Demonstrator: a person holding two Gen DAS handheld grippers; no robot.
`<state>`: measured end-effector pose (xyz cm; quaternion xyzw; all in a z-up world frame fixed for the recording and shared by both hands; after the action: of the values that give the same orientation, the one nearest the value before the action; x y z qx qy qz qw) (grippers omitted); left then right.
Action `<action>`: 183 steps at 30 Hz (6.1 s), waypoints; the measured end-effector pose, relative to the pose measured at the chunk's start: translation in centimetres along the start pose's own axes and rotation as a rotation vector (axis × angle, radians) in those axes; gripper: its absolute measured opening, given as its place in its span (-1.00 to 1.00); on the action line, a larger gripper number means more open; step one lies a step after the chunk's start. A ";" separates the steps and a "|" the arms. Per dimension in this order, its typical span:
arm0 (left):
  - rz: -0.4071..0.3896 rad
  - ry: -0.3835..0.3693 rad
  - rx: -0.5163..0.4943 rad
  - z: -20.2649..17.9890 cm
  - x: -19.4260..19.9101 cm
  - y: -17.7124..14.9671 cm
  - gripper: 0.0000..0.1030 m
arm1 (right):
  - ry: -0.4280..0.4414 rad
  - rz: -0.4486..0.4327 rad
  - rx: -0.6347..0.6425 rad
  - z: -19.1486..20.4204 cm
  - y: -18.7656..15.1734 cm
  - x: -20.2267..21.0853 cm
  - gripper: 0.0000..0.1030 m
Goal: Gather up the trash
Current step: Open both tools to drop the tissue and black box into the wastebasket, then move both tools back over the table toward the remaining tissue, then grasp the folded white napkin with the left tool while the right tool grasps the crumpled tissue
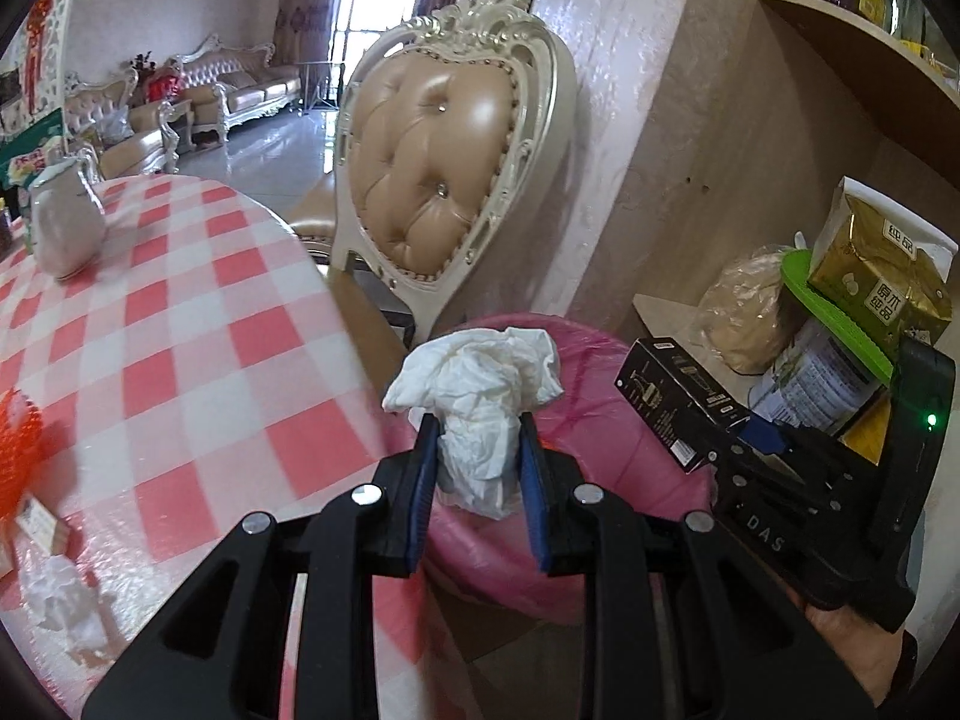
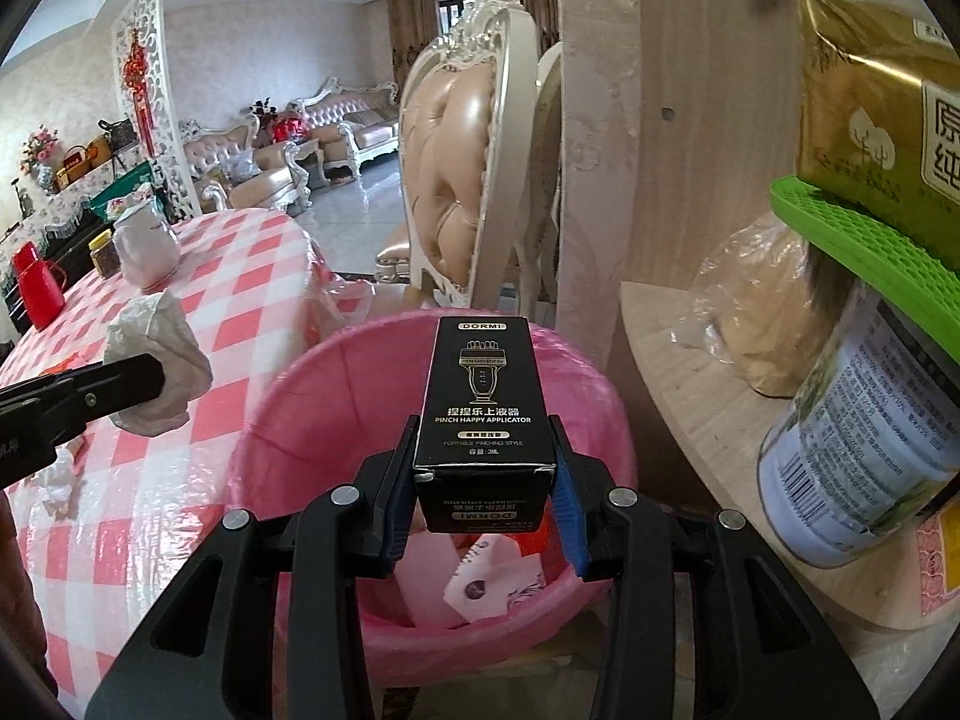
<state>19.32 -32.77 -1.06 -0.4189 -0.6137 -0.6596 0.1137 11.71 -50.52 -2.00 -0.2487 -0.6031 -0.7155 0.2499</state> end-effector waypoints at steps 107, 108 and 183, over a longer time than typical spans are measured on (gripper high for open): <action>-0.079 0.336 0.334 25.2 15.4 -10.9 -0.10 | 0.317 0.041 0.294 24.5 -2.2 0.8 0.58; -0.076 0.341 0.334 25.5 15.5 -11.1 -0.11 | 0.320 0.044 0.296 24.7 -2.3 0.7 0.58; 0.172 0.441 0.232 35.6 10.8 -15.6 -0.22 | 0.451 0.194 0.405 34.8 -5.6 -4.6 0.60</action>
<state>16.89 6.78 -8.45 -0.2996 -0.6077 -0.6482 0.3476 13.33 -15.08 -3.97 -0.0853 -0.6359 -0.5909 0.4890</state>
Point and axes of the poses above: each gripper's, at about its wrist camera, not at the fingertips, and x roughly against the way its jaws point, z to its left, y to its top, the point moved 2 cm from there along -x, roughly the way its jaws point, and after that the axes turned 9 degrees about y, right-handed, at the moved point
